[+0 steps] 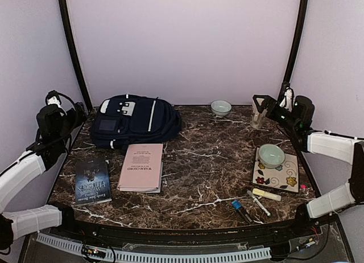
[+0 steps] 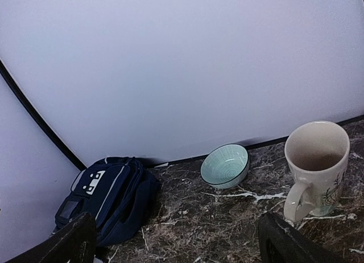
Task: Pack the student bag
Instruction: Move the student bag to the center of the board.
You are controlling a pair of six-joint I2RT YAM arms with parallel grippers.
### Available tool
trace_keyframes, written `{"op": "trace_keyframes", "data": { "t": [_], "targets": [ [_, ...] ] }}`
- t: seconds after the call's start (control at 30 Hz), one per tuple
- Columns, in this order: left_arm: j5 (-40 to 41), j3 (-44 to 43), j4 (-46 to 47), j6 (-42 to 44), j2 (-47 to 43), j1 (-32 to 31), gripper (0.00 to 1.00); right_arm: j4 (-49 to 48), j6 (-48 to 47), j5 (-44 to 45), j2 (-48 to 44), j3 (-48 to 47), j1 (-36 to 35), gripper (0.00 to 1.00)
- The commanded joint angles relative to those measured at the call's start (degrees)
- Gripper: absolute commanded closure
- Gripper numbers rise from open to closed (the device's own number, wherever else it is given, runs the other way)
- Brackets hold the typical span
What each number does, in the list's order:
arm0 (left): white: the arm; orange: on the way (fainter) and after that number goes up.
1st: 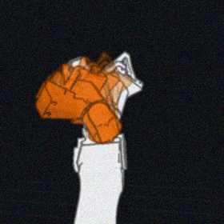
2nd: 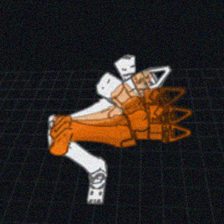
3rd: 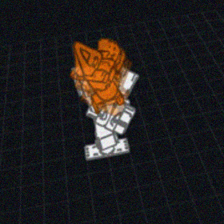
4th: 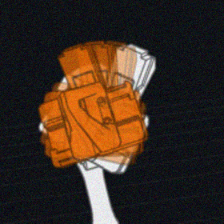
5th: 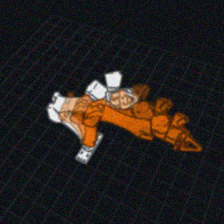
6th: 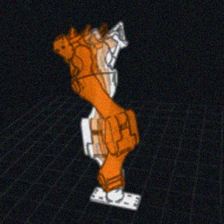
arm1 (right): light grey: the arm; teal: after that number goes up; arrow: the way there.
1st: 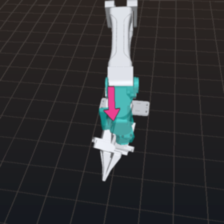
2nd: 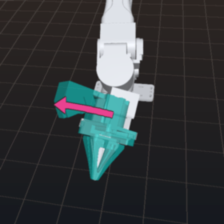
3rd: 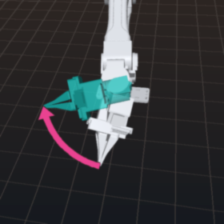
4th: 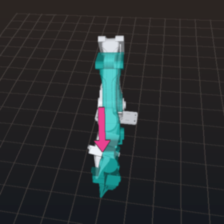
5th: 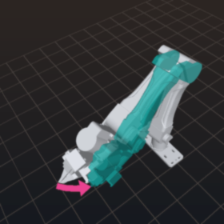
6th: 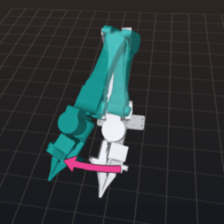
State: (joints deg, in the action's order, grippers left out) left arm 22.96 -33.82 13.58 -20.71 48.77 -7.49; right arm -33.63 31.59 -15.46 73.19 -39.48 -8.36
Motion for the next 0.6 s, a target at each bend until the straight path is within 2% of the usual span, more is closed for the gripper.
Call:
{"op": "trace_keyframes", "data": {
  "t": [0.0, 0.1, 0.23, 0.43, 0.57],
  "targets": [
    [-2.63, -6.30, 1.93, 2.84, 6.05, -3.14, 0.05, 1.54, -0.92, -1.81, 2.03, -4.41, -0.12, 0.01],
    [-4.15, -12.07, 2.04, 3.92, 12.98, -5.62, 0.08, 3.59, -1.19, -2.51, 2.06, -5.29, -0.21, 0.01],
    [-0.96, -22.51, 1.09, 9.10, 22.38, -11.10, 0.09, 4.65, -1.95, -1.64, 0.74, -4.73, -0.40, 0.01],
    [-4.82, -42.58, -11.90, 12.62, 37.60, -15.33, 0.09, 7.34, -2.80, 0.13, -0.32, -4.85, -0.77, 0.01],
    [-11.37, -55.20, -18.51, 14.92, 50.62, -16.60, 0.09, 9.51, -2.86, 2.11, -0.61, -5.11, -1.04, 0.01]
  ]
}}
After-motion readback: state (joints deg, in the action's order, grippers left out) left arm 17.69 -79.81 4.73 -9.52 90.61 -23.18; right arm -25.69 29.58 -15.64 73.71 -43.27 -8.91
